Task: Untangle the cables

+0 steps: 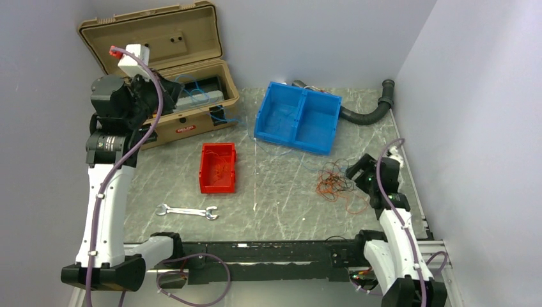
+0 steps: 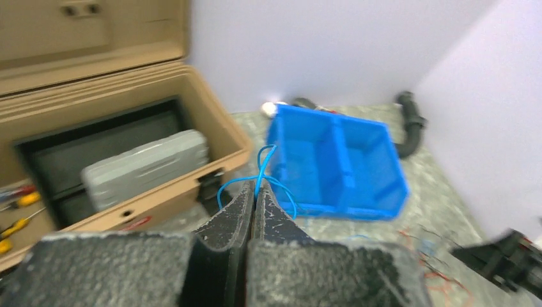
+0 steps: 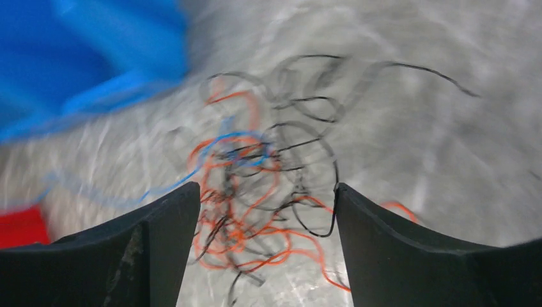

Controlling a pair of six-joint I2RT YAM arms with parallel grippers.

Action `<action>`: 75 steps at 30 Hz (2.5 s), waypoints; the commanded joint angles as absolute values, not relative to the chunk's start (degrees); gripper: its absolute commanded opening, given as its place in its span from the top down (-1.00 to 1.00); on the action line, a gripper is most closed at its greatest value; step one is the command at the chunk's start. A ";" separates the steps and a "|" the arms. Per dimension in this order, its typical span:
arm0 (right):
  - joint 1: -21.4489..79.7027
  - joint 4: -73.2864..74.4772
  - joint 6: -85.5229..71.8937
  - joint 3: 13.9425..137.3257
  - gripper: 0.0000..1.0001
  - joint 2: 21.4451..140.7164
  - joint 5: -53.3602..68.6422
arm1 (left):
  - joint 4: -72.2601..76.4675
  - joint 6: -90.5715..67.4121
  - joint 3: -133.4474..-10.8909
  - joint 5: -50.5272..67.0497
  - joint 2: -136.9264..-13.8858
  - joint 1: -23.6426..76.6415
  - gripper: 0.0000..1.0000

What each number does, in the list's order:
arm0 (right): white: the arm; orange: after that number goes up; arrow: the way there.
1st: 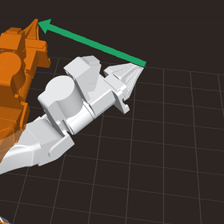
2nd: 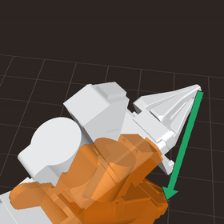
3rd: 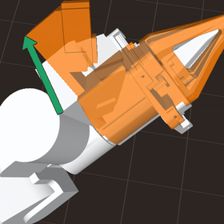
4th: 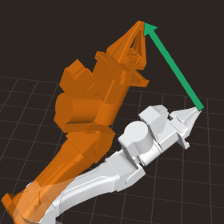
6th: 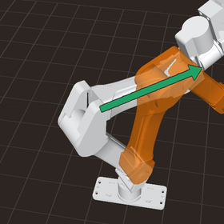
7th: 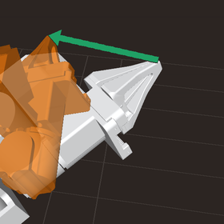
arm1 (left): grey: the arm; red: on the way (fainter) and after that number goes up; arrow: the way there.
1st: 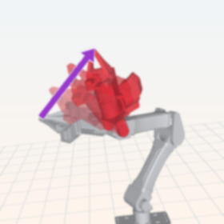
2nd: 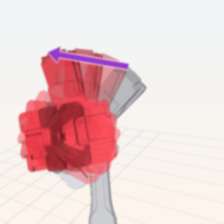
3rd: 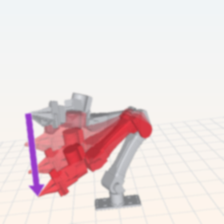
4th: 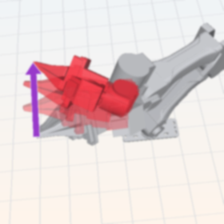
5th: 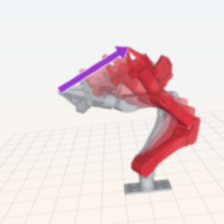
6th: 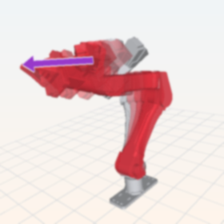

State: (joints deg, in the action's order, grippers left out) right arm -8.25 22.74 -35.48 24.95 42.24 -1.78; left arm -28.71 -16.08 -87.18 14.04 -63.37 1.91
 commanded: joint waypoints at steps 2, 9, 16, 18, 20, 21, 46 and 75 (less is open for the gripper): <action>5.71 11.42 -23.19 31.12 -0.65 43.27 6.47 | -17.20 -19.64 -86.07 34.66 -63.91 2.32 1.00; 21.69 -0.43 -15.63 39.07 -0.66 53.70 14.69 | -16.40 -19.41 -86.81 39.31 -64.32 3.05 1.00; 33.12 -14.00 -6.12 47.95 -0.64 67.82 18.85 | -16.57 -19.89 -87.98 42.61 -64.50 3.84 1.00; 34.40 -16.39 -4.59 50.94 -0.63 72.12 19.51 | -16.77 -19.74 -88.07 42.50 -64.27 3.98 1.00; 35.36 -17.61 -3.27 53.97 -0.63 76.01 19.63 | -16.98 -19.69 -88.18 42.46 -64.17 3.96 1.00; 35.74 -18.01 -2.72 55.56 -0.62 77.98 19.47 | -17.00 -19.78 -88.28 42.55 -64.12 4.03 1.00; 27.70 -16.40 -22.99 39.21 1.00 68.36 0.56 | -26.13 -18.40 -94.65 28.82 -70.27 3.98 1.00; 26.10 8.20 -25.84 29.12 1.00 38.23 -7.64 | -10.78 -32.25 -110.47 29.23 -107.46 18.98 1.00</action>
